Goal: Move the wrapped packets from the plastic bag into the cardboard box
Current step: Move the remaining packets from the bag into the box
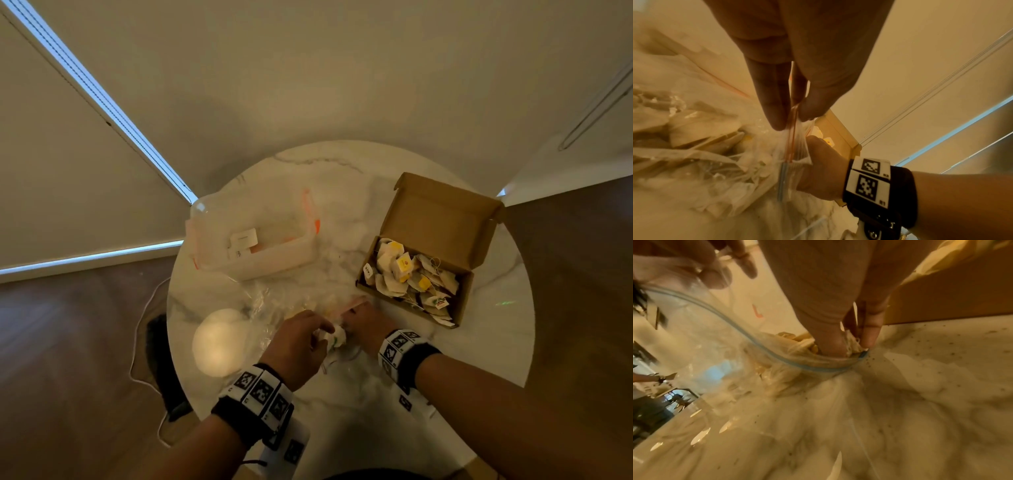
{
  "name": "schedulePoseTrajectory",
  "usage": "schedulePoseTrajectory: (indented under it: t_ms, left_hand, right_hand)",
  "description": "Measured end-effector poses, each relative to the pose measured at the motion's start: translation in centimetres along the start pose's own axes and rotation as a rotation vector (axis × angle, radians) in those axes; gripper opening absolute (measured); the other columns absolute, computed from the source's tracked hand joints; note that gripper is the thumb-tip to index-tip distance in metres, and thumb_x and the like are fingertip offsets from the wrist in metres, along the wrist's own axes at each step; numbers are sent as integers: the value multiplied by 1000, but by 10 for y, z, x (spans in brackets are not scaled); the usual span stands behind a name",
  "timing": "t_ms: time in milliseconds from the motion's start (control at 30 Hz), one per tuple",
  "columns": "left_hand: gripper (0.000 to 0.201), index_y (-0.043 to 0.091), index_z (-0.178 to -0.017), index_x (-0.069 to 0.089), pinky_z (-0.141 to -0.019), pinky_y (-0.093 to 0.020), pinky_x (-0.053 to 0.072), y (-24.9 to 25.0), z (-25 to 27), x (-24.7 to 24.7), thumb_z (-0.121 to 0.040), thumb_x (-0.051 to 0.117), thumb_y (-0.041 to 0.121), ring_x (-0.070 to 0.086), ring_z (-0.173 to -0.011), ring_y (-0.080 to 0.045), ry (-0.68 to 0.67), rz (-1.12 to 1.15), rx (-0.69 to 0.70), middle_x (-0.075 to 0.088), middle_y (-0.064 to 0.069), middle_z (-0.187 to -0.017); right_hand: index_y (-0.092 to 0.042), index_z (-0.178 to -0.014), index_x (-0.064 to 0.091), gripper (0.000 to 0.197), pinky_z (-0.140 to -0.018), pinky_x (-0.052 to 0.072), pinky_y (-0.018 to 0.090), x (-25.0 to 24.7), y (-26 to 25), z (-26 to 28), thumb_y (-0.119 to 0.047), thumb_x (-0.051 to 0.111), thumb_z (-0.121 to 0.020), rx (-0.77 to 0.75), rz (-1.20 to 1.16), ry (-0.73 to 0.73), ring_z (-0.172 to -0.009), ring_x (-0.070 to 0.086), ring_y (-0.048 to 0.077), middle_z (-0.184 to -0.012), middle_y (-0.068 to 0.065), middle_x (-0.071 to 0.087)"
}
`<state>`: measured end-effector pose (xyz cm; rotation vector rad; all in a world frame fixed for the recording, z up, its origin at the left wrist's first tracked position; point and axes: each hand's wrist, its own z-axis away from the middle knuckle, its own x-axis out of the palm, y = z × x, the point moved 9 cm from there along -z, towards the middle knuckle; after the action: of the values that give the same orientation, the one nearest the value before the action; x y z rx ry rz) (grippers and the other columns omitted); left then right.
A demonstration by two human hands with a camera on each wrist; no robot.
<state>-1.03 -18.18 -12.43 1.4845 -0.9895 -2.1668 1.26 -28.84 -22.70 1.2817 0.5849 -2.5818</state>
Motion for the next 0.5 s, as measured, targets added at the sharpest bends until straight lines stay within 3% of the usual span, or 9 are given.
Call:
schedulePoseTrajectory:
  t_ms: [167,333,500]
  left_hand:
    - [20,20,-95,70,-64,-11,48,-3,-1,-12,-83,67,4,60,-70,-6,35,-19,7,60,8,-94]
    - [18,21,-97,69,-64,-5,44,-12,-4,-23,-85,67,9,61,-70,-3,59,-42,-44,59,11,-97]
    - [17,21,-99,69,-64,-3,39,-22,-4,-30,-85,66,12,62,-72,-6,93,-66,-105,62,6,-101]
  right_hand:
    - [-12,-149,29,47,-112,25,33,-4,10,11,-14,35,-102,64,-127,15,-139,31,28,-151,13,32]
    - [-11,-134,49,40,-96,38,34,-27,7,32,-17,51,-95,45,-234,182,-123,46,30,-130,12,49]
    - [-7,-114,66,28,-86,42,35,-78,-6,70,-18,63,-88,-23,-407,395,-102,58,29,-108,13,65]
